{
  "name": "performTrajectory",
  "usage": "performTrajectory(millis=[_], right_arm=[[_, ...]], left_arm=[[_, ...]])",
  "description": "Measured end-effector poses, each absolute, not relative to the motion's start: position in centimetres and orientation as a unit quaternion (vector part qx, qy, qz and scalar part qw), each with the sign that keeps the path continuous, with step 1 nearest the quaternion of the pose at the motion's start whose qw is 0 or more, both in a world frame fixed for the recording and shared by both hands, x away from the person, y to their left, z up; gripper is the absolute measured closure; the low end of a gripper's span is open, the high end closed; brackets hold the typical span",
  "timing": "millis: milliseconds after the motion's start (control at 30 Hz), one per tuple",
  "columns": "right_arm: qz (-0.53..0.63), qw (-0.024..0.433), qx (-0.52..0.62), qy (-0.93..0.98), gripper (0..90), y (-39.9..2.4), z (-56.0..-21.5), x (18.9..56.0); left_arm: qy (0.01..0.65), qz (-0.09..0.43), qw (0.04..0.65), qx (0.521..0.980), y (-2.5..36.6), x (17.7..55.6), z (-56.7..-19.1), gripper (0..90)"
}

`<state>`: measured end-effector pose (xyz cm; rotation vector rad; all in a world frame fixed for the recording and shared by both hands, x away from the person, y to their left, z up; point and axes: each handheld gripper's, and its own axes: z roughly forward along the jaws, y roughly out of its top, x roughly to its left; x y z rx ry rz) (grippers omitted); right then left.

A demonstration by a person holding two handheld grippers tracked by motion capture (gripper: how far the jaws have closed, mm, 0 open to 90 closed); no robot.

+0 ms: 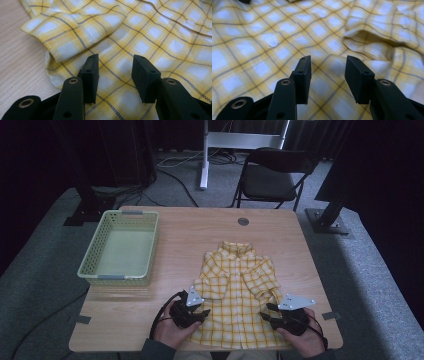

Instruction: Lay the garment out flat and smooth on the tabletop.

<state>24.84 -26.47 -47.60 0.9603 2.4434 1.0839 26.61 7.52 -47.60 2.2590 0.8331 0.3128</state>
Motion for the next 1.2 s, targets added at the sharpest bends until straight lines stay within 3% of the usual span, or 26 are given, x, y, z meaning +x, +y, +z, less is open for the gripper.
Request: performTrajectory(millis=[800, 1200], right_arm=[[0.392, 0.216, 0.396, 0.802, 53.9, -29.3, -46.3, 27.0], [0.401, 0.204, 0.417, 0.79, 53.9, -29.9, -46.6, 28.8]], left_arm=[[0.323, 0.124, 0.356, 0.868, 7.3, 26.9, -47.6, 54.8], [0.318, 0.12, 0.359, 0.869, 6.7, 27.3, -47.6, 53.5]])
